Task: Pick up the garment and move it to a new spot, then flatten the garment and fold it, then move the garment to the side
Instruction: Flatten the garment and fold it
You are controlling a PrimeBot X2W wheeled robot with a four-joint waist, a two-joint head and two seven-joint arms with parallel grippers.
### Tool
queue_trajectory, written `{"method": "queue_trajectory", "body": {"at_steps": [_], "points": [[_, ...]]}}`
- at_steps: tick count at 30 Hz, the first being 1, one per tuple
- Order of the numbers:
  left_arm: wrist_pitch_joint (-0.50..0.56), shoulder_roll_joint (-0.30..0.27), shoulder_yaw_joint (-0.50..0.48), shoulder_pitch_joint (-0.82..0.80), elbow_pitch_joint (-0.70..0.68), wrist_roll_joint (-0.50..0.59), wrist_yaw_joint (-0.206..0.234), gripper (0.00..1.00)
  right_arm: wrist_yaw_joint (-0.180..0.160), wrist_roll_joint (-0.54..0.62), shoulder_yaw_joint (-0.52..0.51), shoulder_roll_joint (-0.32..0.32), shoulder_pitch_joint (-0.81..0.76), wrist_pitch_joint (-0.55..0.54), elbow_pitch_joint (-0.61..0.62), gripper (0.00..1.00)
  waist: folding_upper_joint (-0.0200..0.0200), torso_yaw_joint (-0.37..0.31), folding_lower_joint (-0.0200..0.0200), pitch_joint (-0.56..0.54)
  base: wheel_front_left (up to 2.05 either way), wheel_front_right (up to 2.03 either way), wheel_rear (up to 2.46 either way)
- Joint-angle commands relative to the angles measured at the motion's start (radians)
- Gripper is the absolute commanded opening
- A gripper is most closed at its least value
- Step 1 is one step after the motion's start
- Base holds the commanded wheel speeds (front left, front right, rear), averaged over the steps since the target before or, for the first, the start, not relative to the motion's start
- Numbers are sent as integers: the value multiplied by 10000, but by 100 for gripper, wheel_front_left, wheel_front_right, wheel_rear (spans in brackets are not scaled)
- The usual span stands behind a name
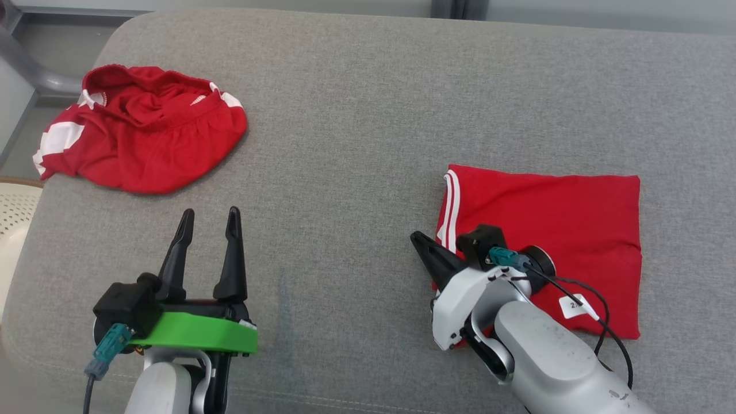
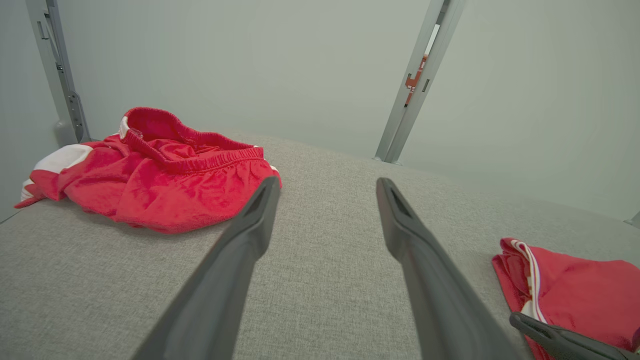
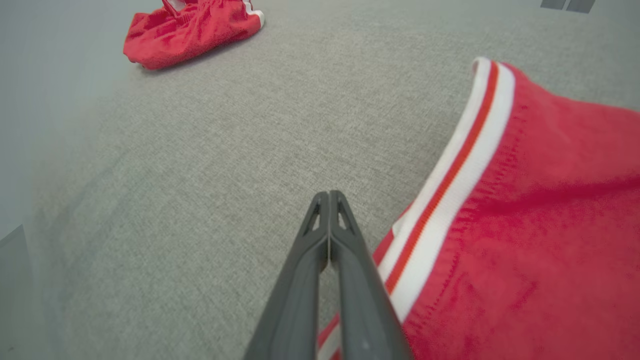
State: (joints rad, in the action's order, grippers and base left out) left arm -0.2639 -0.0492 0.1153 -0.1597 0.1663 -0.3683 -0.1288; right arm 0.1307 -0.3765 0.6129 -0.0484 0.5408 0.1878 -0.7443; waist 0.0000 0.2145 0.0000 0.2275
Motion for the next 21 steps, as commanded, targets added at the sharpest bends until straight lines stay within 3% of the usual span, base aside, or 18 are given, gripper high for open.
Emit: {"method": "queue_trajectory", "body": {"at_steps": [1,4,5,6,7,10,21], "points": [[-3,-26,-88,-42,8,21,-25,100,1,-250,99,-40,213,136,155,0,0,-142,0,-111,0,0,0],[-3,-26,-233,89,35,95,-25,100,1,-872,147,-36,247,326,615,0,0,-383,0,-312,0,0,0],[-3,-26,-325,152,37,138,-25,100,1,-991,70,-37,280,412,848,29,0,-505,0,-412,0,0,0],[-3,-28,-397,206,19,134,-25,100,1,-1065,-46,-42,288,477,1026,76,0,-607,0,-489,0,0,0],[-3,-30,-502,292,5,150,-26,100,1,-1127,-220,-42,249,553,1271,100,0,-758,0,-612,0,0,0],[-2,-26,-710,493,-69,236,-22,100,2,-949,-811,-101,-73,626,1962,100,0,-1169,0,-930,0,0,0],[-3,-30,-954,1126,-182,554,-23,100,1,390,-3965,-1371,-1904,346,3878,100,0,-2178,0,-1942,0,0,0]]}}
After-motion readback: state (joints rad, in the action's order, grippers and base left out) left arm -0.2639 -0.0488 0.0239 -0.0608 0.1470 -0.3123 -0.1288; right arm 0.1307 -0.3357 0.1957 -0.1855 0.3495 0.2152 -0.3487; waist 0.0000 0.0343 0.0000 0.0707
